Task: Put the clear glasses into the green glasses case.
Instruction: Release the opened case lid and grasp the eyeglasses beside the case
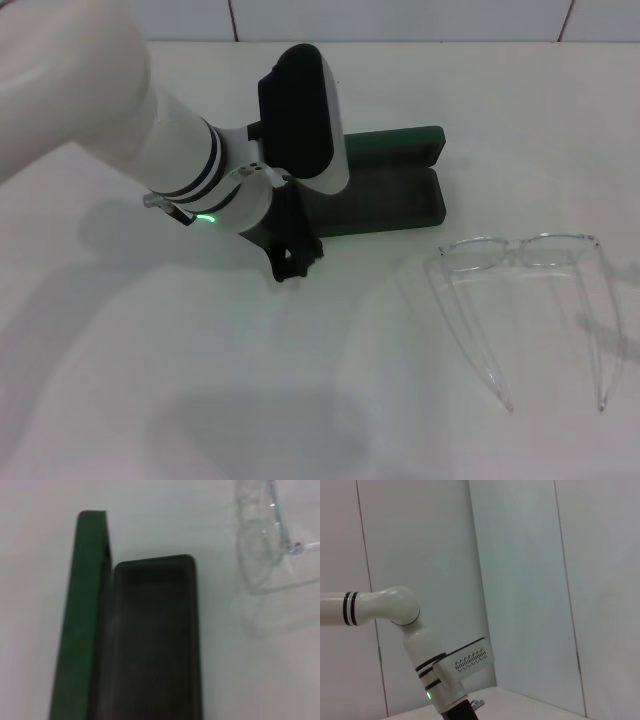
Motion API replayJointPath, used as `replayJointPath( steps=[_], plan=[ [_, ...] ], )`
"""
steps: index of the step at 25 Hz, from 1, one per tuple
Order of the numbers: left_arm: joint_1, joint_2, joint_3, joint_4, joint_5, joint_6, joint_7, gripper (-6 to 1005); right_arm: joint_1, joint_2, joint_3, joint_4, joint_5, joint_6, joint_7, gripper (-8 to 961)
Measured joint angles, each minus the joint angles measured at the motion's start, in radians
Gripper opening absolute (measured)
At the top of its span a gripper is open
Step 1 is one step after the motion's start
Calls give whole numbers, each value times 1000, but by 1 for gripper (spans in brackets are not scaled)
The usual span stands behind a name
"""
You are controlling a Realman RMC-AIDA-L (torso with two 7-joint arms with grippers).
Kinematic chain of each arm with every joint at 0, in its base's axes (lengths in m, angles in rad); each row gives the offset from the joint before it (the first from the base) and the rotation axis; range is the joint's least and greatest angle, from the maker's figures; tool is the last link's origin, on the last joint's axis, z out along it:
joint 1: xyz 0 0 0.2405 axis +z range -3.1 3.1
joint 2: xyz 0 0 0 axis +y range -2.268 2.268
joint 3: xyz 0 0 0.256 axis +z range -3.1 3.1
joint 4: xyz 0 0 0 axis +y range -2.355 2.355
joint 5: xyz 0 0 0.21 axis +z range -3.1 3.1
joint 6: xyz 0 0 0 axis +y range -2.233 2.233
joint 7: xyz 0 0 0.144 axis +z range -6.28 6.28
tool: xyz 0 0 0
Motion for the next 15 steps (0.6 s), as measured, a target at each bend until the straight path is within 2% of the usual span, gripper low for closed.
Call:
replayJointPath(
  steps=[2, 3, 8, 11, 15],
  plan=[
    [-1, 0, 0, 12, -2, 21, -2, 38, 1, 0, 0, 0, 0, 0, 3, 755],
    [2, -1, 0, 74, -5, 86, -20, 38, 2, 0, 0, 0, 0, 1, 4, 755],
    [31, -1, -20, 229, -24, 137, -58, 38, 6, -1, 0, -9, 2, 11, 11, 754],
    [58, 0, -92, 310, -105, 186, -50, 38, 28, -1, -3, -25, -1, 20, 46, 754],
    [75, 3, -251, 333, -239, 278, 2, 38, 58, -1, -23, -118, -10, 39, 158, 754]
  ],
)
